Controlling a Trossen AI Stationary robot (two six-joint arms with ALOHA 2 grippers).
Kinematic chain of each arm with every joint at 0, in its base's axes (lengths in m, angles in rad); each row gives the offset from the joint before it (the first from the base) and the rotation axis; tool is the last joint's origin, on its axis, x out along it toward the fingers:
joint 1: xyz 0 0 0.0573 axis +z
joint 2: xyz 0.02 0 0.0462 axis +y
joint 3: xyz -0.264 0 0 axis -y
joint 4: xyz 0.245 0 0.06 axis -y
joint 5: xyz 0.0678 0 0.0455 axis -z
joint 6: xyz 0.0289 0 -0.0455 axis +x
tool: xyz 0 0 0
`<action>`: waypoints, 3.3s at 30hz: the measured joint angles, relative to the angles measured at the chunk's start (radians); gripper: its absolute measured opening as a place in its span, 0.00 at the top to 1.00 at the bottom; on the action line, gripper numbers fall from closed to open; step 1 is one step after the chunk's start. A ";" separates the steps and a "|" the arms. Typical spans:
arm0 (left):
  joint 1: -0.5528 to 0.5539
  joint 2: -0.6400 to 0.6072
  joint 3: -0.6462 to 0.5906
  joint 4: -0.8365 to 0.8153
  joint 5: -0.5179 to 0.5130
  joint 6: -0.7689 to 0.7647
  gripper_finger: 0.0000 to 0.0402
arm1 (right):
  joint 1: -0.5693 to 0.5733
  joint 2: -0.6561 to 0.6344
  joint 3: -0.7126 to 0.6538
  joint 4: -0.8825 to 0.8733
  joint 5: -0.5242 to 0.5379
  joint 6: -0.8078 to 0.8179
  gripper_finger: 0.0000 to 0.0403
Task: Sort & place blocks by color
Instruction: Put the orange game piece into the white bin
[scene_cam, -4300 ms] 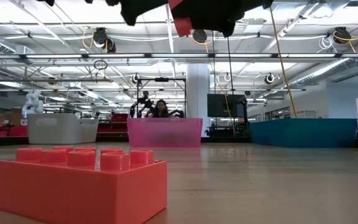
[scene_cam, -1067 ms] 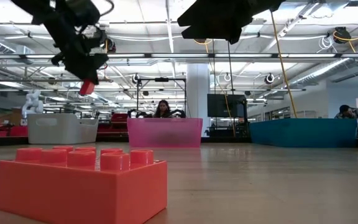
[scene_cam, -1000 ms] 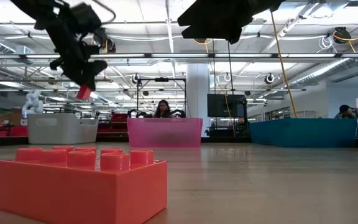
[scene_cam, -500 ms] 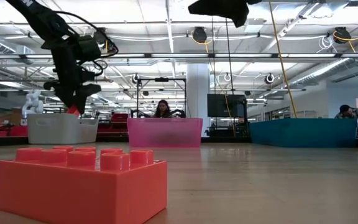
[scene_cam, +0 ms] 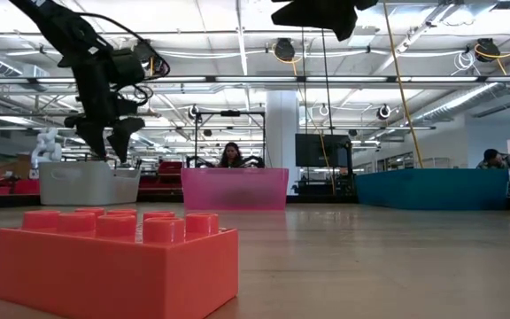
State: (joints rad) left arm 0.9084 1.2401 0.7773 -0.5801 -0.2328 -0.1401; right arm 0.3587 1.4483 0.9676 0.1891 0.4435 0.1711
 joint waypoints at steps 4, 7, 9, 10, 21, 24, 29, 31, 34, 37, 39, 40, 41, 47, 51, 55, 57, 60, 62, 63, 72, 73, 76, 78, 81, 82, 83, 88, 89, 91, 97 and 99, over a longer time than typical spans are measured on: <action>-0.074 -0.060 0.000 0.026 0.057 0.009 0.27 | -0.009 0.000 0.000 0.000 0.000 0.000 0.54; -0.148 -0.139 0.000 0.045 0.096 0.008 0.30 | -0.009 0.000 -0.006 0.013 -0.002 0.000 0.54; -0.209 -0.201 0.000 0.058 0.161 0.007 0.32 | -0.008 0.000 -0.035 0.063 -0.004 0.000 0.54; -0.245 -0.236 0.000 0.063 0.207 0.006 0.33 | -0.008 0.000 -0.058 0.099 -0.005 0.000 0.54; -0.848 -0.474 0.000 0.251 0.386 -0.177 0.46 | -0.056 0.001 -0.273 0.359 0.001 0.072 0.54; -0.991 -0.463 0.000 0.326 0.287 -0.184 0.48 | -0.058 -0.005 -0.274 0.360 0.001 0.075 0.54; -1.158 -0.369 0.000 0.389 0.223 -0.197 0.51 | -0.052 -0.046 -0.275 0.359 0.001 0.078 0.54; -1.214 -0.311 0.000 0.406 0.223 -0.203 0.51 | -0.038 -0.068 -0.275 0.353 0.001 0.078 0.54; -1.285 -0.211 0.000 0.432 0.223 -0.214 0.51 | -0.012 -0.100 -0.275 0.350 0.000 0.075 0.54; -1.332 -0.108 0.000 0.451 0.223 -0.236 0.51 | 0.013 -0.126 -0.275 0.341 0.000 0.070 0.54; -1.360 -0.048 0.000 0.484 0.223 -0.236 0.51 | 0.032 -0.143 -0.275 0.329 0.001 0.061 0.54; -1.373 -0.022 0.000 0.499 0.223 -0.235 0.51 | 0.039 -0.148 -0.275 0.330 0.000 0.055 0.54; -1.386 0.003 0.000 0.511 0.225 -0.234 0.51 | 0.047 -0.151 -0.275 0.330 0.001 0.053 0.54; -1.493 0.108 0.000 0.567 0.225 -0.220 0.51 | 0.072 -0.173 -0.275 0.296 0.001 0.032 0.54; -1.554 0.169 0.000 0.540 0.116 -0.141 0.51 | 0.075 -0.180 -0.275 0.277 0.000 0.018 0.54; -1.538 0.198 0.000 0.576 0.038 -0.069 0.51 | 0.075 -0.179 -0.275 0.270 0.001 -0.016 0.54; -1.523 0.199 0.000 0.576 0.038 -0.063 0.51 | 0.070 -0.179 -0.275 0.270 0.001 -0.046 0.54; -1.509 0.199 0.000 0.576 0.038 -0.064 0.51 | 0.056 -0.192 -0.275 0.270 0.002 -0.076 0.54; -1.508 0.199 0.000 0.578 0.038 -0.062 0.50 | 0.046 -0.210 -0.275 0.271 0.003 -0.088 0.54; -1.509 0.205 0.000 0.582 0.038 -0.058 0.49 | 0.041 -0.222 -0.275 0.270 0.003 -0.089 0.54; -1.541 0.362 0.093 0.601 0.059 -0.064 0.28 | 0.035 -0.273 -0.274 0.248 0.005 -0.090 0.54; -1.542 0.388 0.118 0.593 0.060 -0.064 0.25 | 0.035 -0.273 -0.274 0.247 0.005 -0.089 0.54; -1.543 0.461 0.192 0.539 0.076 -0.044 0.19 | 0.036 -0.272 -0.274 0.238 0.005 -0.088 0.54; -1.542 0.511 0.243 0.519 0.077 -0.039 0.16 | 0.036 -0.272 -0.274 0.224 0.005 -0.081 0.54; -1.538 0.561 0.309 0.457 0.077 -0.009 0.15 | 0.036 -0.272 -0.274 0.216 0.005 -0.062 0.54; -1.535 0.575 0.322 0.450 0.077 -0.008 0.15 | 0.036 -0.272 -0.274 0.217 0.005 -0.061 0.54; -1.530 0.587 0.329 0.441 0.078 -0.011 0.15 | 0.036 -0.272 -0.274 0.217 0.005 -0.061 0.54; -1.497 0.650 0.341 0.441 0.165 -0.055 0.20 | 0.036 -0.272 -0.274 0.218 0.005 -0.076 0.54; -1.491 0.661 0.341 0.441 0.191 -0.068 0.21 | 0.036 -0.272 -0.274 0.217 0.005 -0.077 0.54; -1.486 0.673 0.341 0.445 0.219 -0.090 0.24 | 0.036 -0.272 -0.274 0.217 0.005 -0.078 0.54; -1.515 0.672 0.341 0.520 0.233 -0.079 0.31 | 0.036 -0.272 -0.274 0.218 0.005 -0.078 0.54; -1.528 0.672 0.341 0.531 0.233 -0.065 0.32 | 0.036 -0.272 -0.274 0.218 0.005 -0.078 0.54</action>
State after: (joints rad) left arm -0.6191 1.9119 1.1183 -0.0495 -0.0002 -0.2048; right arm 0.3943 1.1759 0.6934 0.4072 0.4480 0.0929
